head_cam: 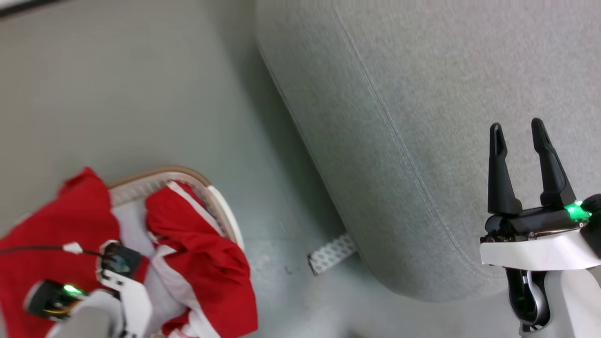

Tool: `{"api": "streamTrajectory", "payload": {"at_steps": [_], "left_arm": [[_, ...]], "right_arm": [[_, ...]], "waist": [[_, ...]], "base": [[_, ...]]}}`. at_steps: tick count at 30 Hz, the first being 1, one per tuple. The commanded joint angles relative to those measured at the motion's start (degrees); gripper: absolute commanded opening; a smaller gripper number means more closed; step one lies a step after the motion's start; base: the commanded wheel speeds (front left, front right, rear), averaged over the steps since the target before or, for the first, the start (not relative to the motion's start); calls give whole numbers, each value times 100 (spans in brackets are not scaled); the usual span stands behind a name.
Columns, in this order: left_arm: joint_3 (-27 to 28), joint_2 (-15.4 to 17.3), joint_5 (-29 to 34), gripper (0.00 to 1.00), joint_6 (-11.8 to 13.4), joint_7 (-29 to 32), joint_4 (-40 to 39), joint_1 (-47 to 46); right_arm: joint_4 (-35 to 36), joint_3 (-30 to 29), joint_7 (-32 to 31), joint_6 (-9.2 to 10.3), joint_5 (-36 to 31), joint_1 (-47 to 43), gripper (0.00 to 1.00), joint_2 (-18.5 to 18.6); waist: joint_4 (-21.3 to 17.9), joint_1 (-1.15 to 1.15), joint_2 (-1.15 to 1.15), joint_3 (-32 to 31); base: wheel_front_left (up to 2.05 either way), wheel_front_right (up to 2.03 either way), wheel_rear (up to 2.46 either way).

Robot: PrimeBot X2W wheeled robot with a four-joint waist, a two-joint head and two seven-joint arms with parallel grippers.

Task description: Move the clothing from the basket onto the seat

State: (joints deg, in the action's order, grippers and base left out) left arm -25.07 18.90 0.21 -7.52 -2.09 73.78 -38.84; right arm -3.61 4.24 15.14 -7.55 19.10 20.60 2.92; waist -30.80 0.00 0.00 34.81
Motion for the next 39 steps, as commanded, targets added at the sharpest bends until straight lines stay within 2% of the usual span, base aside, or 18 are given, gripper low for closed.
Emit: {"api": "streamTrajectory", "payload": {"at_steps": [1, 8, 13, 19, 24, 39], "left_arm": [[-21, -135, -118, 0, 11, -220, 10, 103], [-162, -860, -581, 0, 11, -1052, -6, 190], [-313, -1229, -959, 0, 10, -1273, -223, 235], [-444, -1363, -1323, 0, 10, -1312, -859, 254], [-352, -1305, -1527, 0, 10, -1306, -1658, 410], [40, -1451, -1604, 0, 100, -1307, -3963, 1021]], "right_arm": [[-46, -41, 0, 12, -138, -89, 100, 1], [-191, -117, 0, 12, -574, -277, 100, 6], [-285, -158, 0, 12, -677, -479, 100, 168], [-357, -115, 0, 12, -604, -663, 100, 248], [-423, -34, 0, 12, -549, -855, 100, 296], [-562, 289, 0, 12, -347, -1387, 100, 237]], "waist": [[356, 0, 0, -459], [1099, 0, 0, -1340], [1660, 0, 0, -1899], [2122, 0, 0, -2311], [2445, 0, 0, -2678], [3116, 0, 0, -3501]], "base": [[0, 0, 0], [0, 0, 0], [0, 0, 0], [0, 0, 0], [0, 0, 0], [0, 0, 0]]}}
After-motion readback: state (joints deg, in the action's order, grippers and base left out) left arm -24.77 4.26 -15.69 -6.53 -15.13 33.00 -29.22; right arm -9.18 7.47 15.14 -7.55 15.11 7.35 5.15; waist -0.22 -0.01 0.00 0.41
